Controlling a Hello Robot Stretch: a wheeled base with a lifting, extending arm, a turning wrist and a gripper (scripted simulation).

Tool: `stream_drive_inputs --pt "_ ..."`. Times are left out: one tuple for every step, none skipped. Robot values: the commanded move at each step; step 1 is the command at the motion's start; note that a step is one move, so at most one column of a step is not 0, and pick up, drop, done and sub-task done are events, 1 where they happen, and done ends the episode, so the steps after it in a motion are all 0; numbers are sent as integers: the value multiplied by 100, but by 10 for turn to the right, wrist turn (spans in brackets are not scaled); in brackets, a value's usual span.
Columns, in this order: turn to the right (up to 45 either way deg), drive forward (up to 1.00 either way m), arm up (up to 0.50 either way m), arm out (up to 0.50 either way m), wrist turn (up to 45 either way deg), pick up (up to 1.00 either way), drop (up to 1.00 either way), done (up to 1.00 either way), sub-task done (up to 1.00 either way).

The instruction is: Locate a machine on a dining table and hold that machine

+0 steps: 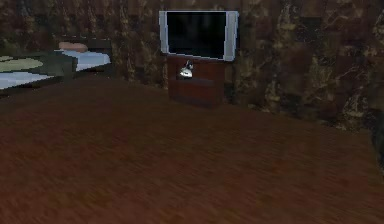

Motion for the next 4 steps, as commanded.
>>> stream_drive_inputs --pt "0 10 0 0 0 0 0 0 0" --pt "-450 0 0 0 0 0 0 0 0" --pt "-270 0 0 0 0 0 0 0 0" --pt "0 100 0 0 0 0 0 0 0"
